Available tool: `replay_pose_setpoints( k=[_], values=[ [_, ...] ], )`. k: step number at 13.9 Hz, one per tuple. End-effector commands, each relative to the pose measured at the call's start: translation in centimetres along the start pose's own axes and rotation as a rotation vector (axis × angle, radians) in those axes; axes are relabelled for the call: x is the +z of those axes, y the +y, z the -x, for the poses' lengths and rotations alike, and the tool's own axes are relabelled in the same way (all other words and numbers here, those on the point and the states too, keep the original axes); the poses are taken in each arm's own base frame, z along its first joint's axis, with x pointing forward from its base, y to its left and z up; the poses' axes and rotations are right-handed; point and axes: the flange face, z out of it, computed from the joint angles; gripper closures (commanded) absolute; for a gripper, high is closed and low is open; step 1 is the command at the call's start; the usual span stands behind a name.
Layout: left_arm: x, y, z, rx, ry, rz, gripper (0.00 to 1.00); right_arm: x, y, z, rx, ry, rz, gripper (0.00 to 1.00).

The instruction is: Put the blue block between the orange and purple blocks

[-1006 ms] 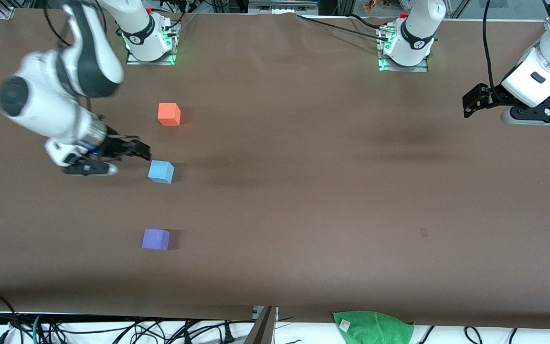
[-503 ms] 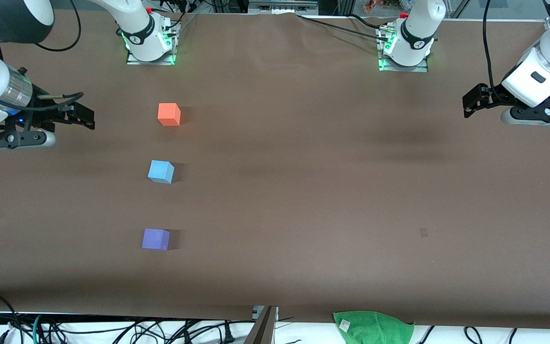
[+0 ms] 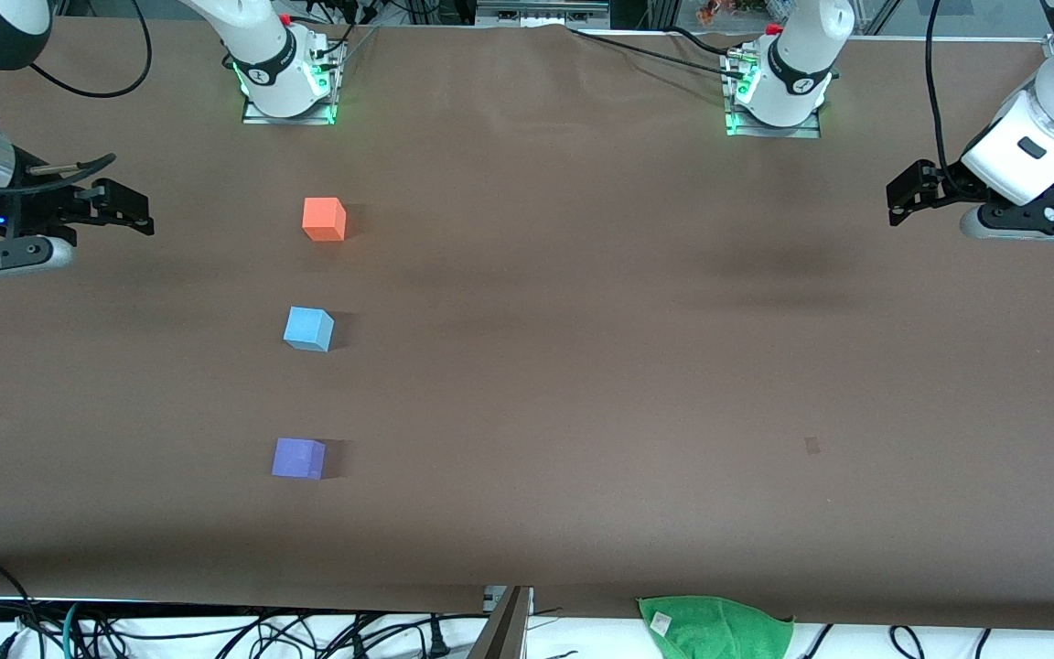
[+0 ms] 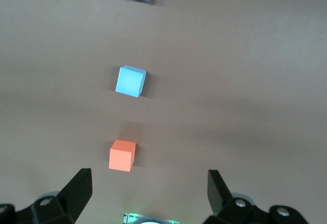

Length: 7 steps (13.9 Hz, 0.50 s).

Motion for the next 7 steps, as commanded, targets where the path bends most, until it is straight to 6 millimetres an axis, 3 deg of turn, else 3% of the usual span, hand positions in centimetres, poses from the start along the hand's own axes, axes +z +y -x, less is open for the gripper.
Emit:
replay_pose_setpoints(
  k=[1, 3, 5, 7],
  values=[
    [-0.6, 0.1, -0.2, 0.002, -0.006, 0.021, 0.0, -1.2, -0.3, 2.1, 0.026, 0.014, 0.005, 0.0],
    [-0.6, 0.1, -0.3, 0.002, -0.005, 0.021, 0.0, -1.7, -0.2, 1.5, 0.031, 0.029, 0.012, 0.0],
    [-0.6, 0.0, -0.3, 0.001, -0.005, 0.021, 0.0, -0.4, -0.3, 0.5, 0.087, 0.013, 0.001, 0.0],
    [-0.6, 0.1, -0.3, 0.002, -0.005, 0.021, 0.0, -1.1, -0.3, 0.4, 0.089, 0.029, 0.008, 0.0]
  ],
)
